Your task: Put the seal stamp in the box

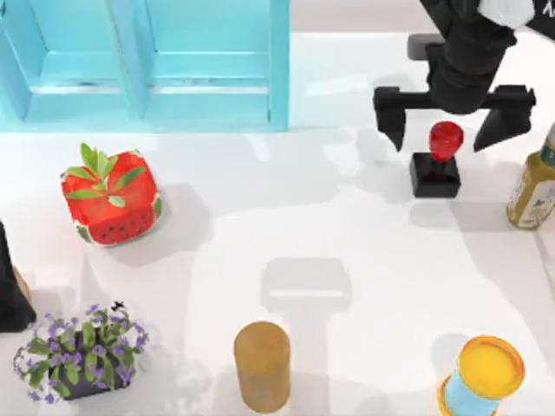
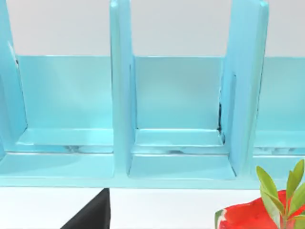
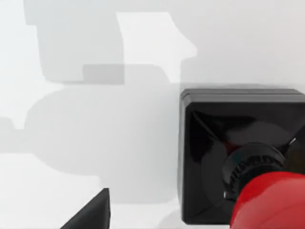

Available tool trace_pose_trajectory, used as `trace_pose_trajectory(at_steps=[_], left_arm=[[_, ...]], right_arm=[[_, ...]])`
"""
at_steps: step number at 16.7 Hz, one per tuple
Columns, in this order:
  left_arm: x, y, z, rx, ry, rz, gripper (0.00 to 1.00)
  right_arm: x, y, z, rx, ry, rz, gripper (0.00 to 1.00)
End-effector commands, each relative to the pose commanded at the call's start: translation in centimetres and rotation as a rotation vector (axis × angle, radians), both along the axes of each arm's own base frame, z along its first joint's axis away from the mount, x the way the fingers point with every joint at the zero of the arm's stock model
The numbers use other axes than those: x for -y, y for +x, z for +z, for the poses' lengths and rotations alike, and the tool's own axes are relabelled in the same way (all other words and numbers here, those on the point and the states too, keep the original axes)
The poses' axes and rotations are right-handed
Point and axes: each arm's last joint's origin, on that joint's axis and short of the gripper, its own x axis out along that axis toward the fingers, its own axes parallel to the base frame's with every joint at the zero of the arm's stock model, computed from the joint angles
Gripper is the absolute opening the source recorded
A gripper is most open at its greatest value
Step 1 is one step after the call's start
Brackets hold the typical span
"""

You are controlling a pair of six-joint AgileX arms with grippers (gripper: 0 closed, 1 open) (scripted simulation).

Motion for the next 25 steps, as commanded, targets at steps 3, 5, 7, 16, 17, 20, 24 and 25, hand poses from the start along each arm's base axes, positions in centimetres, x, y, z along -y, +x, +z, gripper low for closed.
trace_pose_trajectory(at_steps=[3,5,7,16,17,20,24,25], left_arm=[[0.0,0.0,0.0,0.000,0.000,0.000,1.00],[0.0,0.0,0.0,0.000,0.000,0.000,1.00],[0.0,0.0,0.0,0.000,0.000,0.000,1.00],[0.0,0.0,0.0,0.000,0.000,0.000,1.00],[0.0,0.0,0.0,0.000,0.000,0.000,1.00],[0.0,0.0,0.0,0.000,0.000,0.000,1.00],[0.0,0.0,0.0,0.000,0.000,0.000,1.00],[0.0,0.0,0.0,0.000,0.000,0.000,1.00]], right_arm=[[0.5,0.1,-1.9,-0.006,-0.002,-0.003,1.00],[0.5,0.1,-1.9,-0.006,-0.002,-0.003,1.00],[0.5,0.1,-1.9,-0.006,-0.002,-0.003,1.00],[0.5,0.1,-1.9,-0.006,-0.002,-0.003,0.32],[0.5,0.1,-1.9,-0.006,-0.002,-0.003,0.25],[0.5,0.1,-1.9,-0.006,-0.002,-0.003,0.02],[0.5,0.1,-1.9,-0.006,-0.002,-0.003,0.00],[0.5,0.1,-1.9,-0.006,-0.002,-0.003,0.00]])
